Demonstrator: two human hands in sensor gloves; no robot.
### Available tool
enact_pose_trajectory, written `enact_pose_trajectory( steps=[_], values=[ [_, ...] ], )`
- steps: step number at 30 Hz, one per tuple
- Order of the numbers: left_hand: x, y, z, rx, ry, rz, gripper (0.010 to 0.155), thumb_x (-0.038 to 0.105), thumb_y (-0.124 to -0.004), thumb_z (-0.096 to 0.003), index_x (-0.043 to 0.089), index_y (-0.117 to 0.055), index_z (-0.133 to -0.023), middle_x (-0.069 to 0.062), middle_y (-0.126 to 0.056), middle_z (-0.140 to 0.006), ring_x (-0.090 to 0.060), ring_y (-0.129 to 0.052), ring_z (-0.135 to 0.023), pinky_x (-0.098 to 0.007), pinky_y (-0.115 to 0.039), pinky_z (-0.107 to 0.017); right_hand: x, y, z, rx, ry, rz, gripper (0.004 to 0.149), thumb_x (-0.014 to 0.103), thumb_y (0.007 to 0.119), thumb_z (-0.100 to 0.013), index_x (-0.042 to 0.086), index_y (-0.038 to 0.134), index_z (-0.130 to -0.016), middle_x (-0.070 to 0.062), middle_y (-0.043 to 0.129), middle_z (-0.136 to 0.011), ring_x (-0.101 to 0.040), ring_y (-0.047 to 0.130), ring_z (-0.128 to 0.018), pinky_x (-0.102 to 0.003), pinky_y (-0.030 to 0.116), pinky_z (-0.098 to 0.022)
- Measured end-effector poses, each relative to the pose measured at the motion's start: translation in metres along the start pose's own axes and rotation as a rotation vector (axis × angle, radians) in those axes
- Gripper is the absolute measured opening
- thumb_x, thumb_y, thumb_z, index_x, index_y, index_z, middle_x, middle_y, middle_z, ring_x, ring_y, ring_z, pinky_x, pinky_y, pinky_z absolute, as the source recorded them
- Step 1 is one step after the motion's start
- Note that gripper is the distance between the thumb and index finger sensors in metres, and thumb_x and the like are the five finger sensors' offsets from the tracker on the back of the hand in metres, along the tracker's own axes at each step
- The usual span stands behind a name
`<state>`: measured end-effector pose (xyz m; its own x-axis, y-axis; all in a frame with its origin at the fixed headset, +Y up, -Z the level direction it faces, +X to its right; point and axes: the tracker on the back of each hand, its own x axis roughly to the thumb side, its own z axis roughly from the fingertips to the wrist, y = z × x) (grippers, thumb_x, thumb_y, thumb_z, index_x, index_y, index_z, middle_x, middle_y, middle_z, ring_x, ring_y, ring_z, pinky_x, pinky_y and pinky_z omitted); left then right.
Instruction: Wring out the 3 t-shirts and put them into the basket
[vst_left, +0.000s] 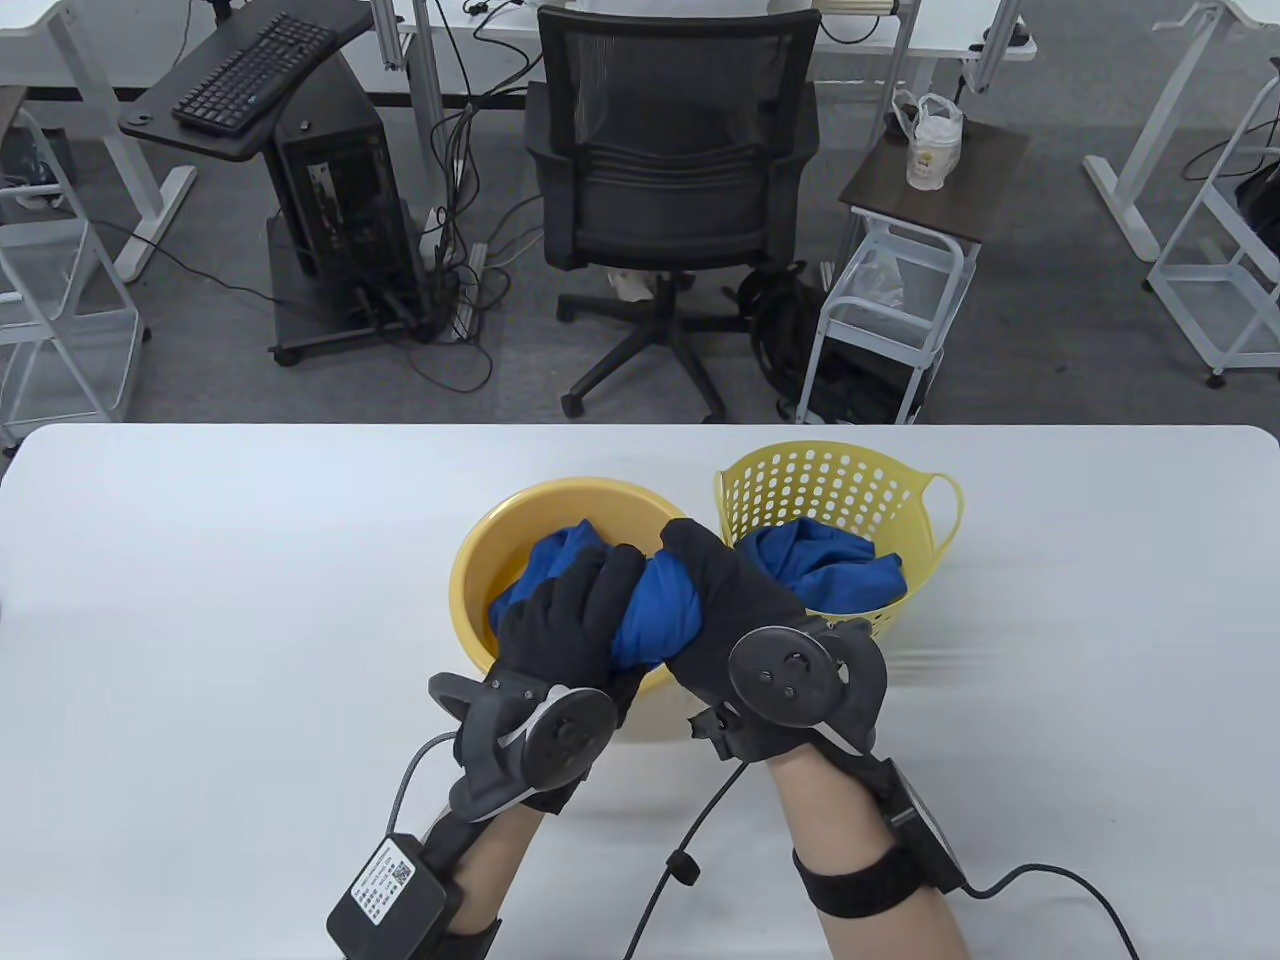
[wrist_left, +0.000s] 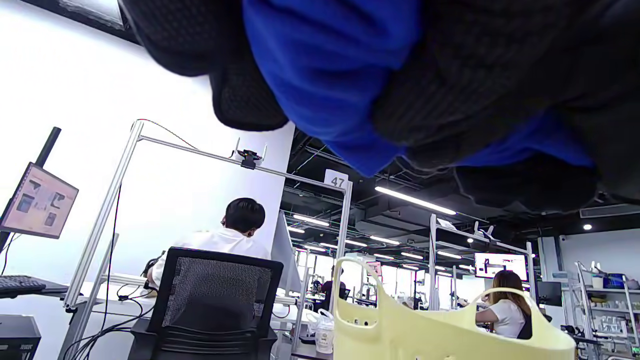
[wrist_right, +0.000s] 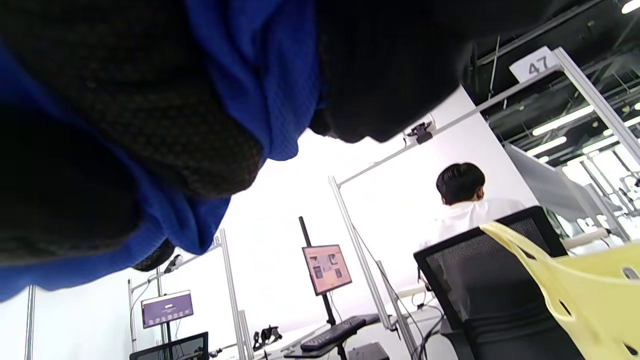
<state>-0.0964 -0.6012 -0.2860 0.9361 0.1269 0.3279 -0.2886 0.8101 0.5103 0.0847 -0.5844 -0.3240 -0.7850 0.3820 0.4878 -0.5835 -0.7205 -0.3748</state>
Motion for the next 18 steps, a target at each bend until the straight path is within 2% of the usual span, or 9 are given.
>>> enact_pose_trajectory(
  steps=[5,10,13,18],
  values=[
    [-0.002,-0.009,0.001,0.031,-0.015,-0.024,0.093,0.048,-0.099,-0.0481,0.032,-0.036,-0.114,-0.001,-0.068,-0.115,-0.027,-0.091,-0.085,-0.047,-0.079,-0.06,0.002,-0.003,-0.002,0.064,0.029,0.045,0.089,0.031,0.108,-0.039,0.019,0.051,-0.106,-0.023,0.09,-0.072,-0.03,0.097,-0.024,-0.032,0.082,-0.014],
    [-0.002,-0.002,0.001,0.032,-0.048,-0.011,0.093,0.047,-0.099,-0.0481,0.033,-0.036,-0.114,-0.001,-0.067,-0.115,-0.026,-0.09,-0.087,-0.049,-0.077,-0.062,-0.001,-0.006,-0.003,0.082,0.031,-0.025,0.089,0.031,0.108,-0.039,0.019,0.051,-0.106,-0.023,0.09,-0.072,-0.029,0.097,-0.023,-0.032,0.082,-0.014],
    [0.004,0.008,0.002,0.041,-0.066,-0.087,0.092,0.047,-0.099,-0.0477,0.032,-0.038,-0.115,-0.002,-0.069,-0.115,-0.026,-0.091,-0.087,-0.05,-0.077,-0.063,-0.007,-0.004,-0.004,0.107,0.05,-0.124,0.089,0.031,0.107,-0.039,0.02,0.05,-0.106,-0.022,0.09,-0.071,-0.028,0.097,-0.023,-0.031,0.082,-0.013],
    [0.008,0.002,0.002,0.044,-0.068,-0.111,0.092,0.047,-0.099,-0.0479,0.029,-0.038,-0.115,-0.003,-0.069,-0.114,-0.027,-0.091,-0.086,-0.05,-0.076,-0.063,-0.018,0.001,-0.006,0.163,0.075,-0.16,0.089,0.031,0.106,-0.041,0.022,0.048,-0.107,-0.022,0.087,-0.074,-0.028,0.096,-0.025,-0.031,0.082,-0.015]
  ],
)
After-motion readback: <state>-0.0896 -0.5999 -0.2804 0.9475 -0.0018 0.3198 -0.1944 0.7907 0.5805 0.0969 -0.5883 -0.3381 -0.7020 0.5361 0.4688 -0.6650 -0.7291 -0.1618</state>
